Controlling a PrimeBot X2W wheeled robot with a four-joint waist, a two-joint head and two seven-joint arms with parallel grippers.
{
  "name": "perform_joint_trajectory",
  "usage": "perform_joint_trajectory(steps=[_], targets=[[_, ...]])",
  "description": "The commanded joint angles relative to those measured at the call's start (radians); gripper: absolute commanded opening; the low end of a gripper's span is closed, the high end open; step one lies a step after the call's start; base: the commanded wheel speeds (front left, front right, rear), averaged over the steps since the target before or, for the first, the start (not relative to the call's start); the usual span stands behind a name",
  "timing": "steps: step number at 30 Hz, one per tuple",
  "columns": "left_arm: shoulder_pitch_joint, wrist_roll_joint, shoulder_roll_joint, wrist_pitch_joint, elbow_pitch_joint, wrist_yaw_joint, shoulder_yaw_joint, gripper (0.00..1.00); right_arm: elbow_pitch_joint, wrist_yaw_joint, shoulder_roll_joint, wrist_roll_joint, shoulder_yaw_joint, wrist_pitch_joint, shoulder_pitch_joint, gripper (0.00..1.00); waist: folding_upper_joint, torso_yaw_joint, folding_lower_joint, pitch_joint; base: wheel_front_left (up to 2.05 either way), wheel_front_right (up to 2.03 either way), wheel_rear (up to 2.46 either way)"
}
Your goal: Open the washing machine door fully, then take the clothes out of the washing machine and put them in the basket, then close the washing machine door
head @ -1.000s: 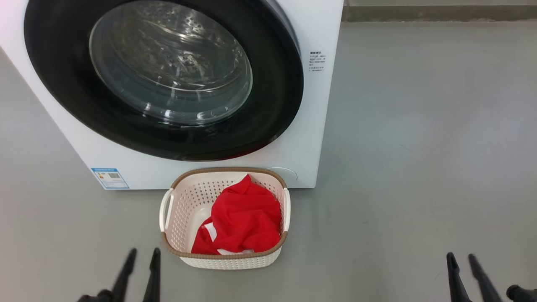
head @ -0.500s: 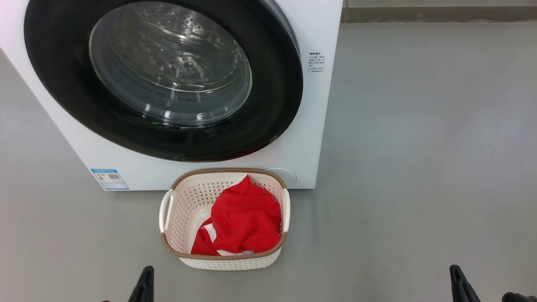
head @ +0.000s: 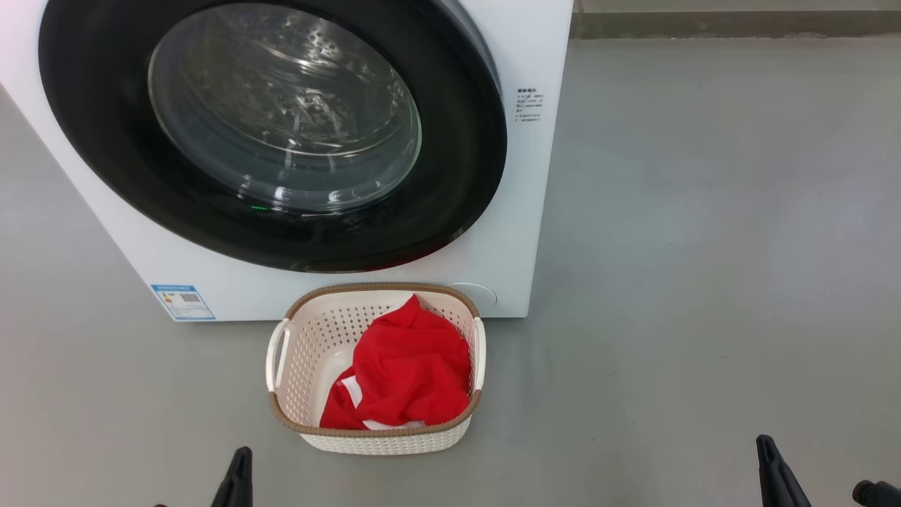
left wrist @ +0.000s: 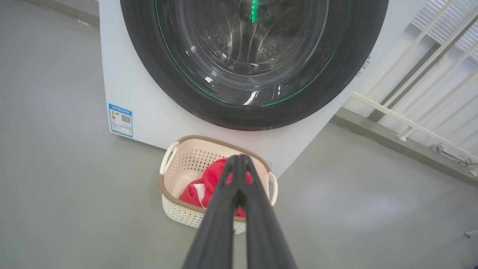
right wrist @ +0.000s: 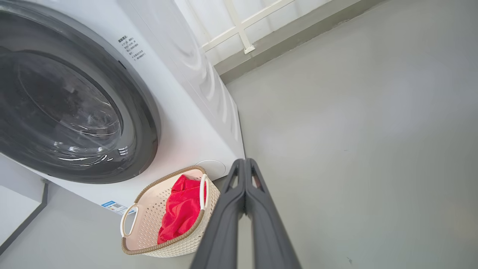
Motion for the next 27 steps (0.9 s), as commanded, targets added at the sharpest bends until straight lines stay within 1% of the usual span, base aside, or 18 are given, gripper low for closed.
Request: perform_joint_trajectory(steps=[1,27], targets=[[-0.040,-0.025,0.011,0.006,-0.025,-0.001,0.014,0.00,-0.026,0.000,-0.017,0.024,0.006,0.005,-0.036,0.00,0.0000,0.000,-0.0001,0.000,0.00,0.00,0.00],[-0.074,-0.318,0.017,0.083,-0.028,-0.003,0.033,0.00,-0.033,0.000,-0.025,0.280,0.012,0.081,-0.098,0.00,0.0000,-0.005,-0.0001,-0.004,0.00,0.00,0.00]])
